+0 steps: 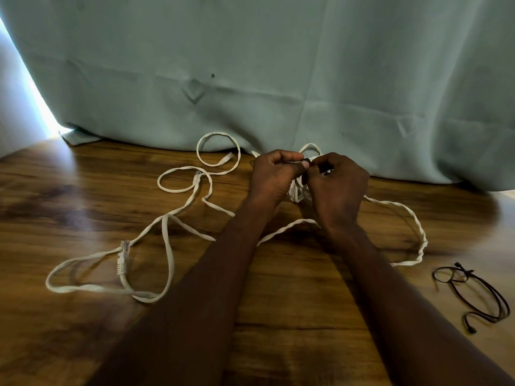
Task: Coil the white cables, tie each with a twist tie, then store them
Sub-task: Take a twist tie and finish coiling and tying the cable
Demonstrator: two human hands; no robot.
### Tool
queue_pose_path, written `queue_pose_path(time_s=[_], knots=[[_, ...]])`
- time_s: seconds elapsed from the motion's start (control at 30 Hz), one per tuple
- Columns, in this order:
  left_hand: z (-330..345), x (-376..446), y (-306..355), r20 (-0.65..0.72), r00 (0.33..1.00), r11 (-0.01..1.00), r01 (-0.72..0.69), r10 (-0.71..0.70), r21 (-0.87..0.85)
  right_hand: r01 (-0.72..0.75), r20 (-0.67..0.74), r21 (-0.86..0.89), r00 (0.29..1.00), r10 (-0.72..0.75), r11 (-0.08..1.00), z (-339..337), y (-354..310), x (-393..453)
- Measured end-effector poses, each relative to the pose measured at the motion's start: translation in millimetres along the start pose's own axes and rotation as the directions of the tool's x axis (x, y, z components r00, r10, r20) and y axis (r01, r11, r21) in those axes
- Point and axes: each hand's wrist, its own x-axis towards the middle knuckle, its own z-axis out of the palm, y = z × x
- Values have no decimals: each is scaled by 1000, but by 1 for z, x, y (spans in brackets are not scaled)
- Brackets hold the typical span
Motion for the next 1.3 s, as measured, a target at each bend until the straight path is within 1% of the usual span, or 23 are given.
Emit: queue_pose_path(time_s=[0.17,0.5,0.6,0.7,0.8,0.9,1.0,1.13,1.23,1.3], knots=[[2,-3,2,30,999,1000,-20,20,16,-11,-34,-43,999,10,999,-4,-1,2],[6,-6,0,25,1000,1000,0,0,-12,-162,-57,-29,986,160,986,-3,-3,4],[3,-4,0,33,999,1000,-10,10,-3,-112,-39,-38,993,110,993,-3,-2,4],[1,-2,0,36,999,999,-20,19,31,13,-8,-53,1000,-13,999,-4,-1,4],[-2,0,-2,24,999,998,-29,28,48,118,71,-104,991,-111,987,-5,0,5],[-4,1,-1,31,1000,1000,0,-1,27,148,93,-122,986,-137,981,-7,1,6],[-3,-3,2,50,998,999,49,-48,-24,85,76,-86,994,-78,993,-8,-1,5],[0,-2,0,44,996,992,86,-83,-92,-111,-13,22,994,111,994,-8,-5,5],[2,-1,-2,29,993,986,119,-117,-116,-151,-14,76,988,152,986,-9,-7,4],[2,0,-3,34,991,982,130,-127,-136,-160,-12,71,987,161,985,-9,-8,4]])
